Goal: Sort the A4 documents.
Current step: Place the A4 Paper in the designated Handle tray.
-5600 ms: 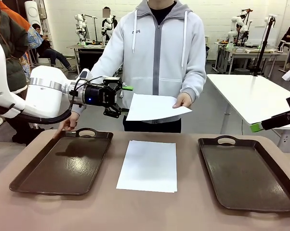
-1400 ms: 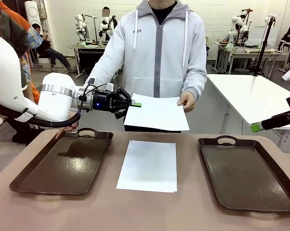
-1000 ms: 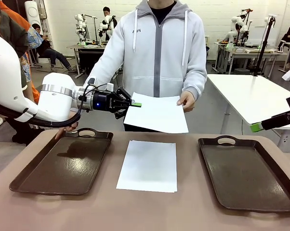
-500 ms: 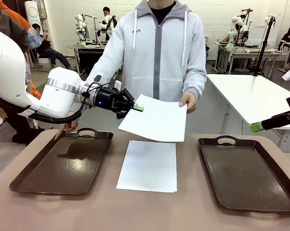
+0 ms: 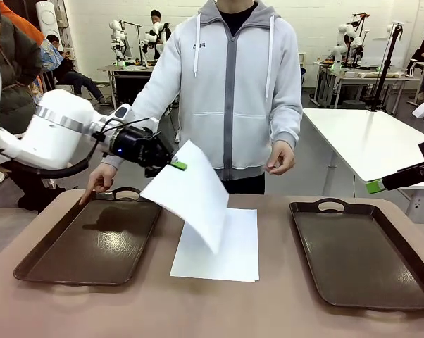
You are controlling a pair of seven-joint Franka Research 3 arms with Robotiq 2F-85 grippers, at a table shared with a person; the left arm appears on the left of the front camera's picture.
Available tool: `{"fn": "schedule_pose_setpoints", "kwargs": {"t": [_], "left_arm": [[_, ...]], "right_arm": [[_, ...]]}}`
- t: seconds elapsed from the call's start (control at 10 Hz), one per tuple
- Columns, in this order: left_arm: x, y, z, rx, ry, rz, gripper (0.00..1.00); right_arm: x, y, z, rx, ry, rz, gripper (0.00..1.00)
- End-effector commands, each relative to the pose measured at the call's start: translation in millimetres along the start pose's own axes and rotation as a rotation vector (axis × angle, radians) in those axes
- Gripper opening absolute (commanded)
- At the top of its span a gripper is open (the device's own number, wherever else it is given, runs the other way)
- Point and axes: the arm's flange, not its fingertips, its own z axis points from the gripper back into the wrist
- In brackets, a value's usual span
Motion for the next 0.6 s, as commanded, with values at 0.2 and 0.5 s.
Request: {"fn": "schedule_pose_setpoints", "kwargs": {"t": [0.2, 0.5], "left_arm": [[-45.0, 28.9, 15.4, 0.084, -0.105, 0.115, 0.01], [-46.1, 52.4, 32.3, 0.172, -0.168, 0.145, 0.01]], "right_arm": [[-0.9, -0.7, -0.9, 0.018, -0.01, -0.006, 1.0], [-0.9, -0.7, -0.9, 0.018, -0.01, -0.006, 1.0]]}}
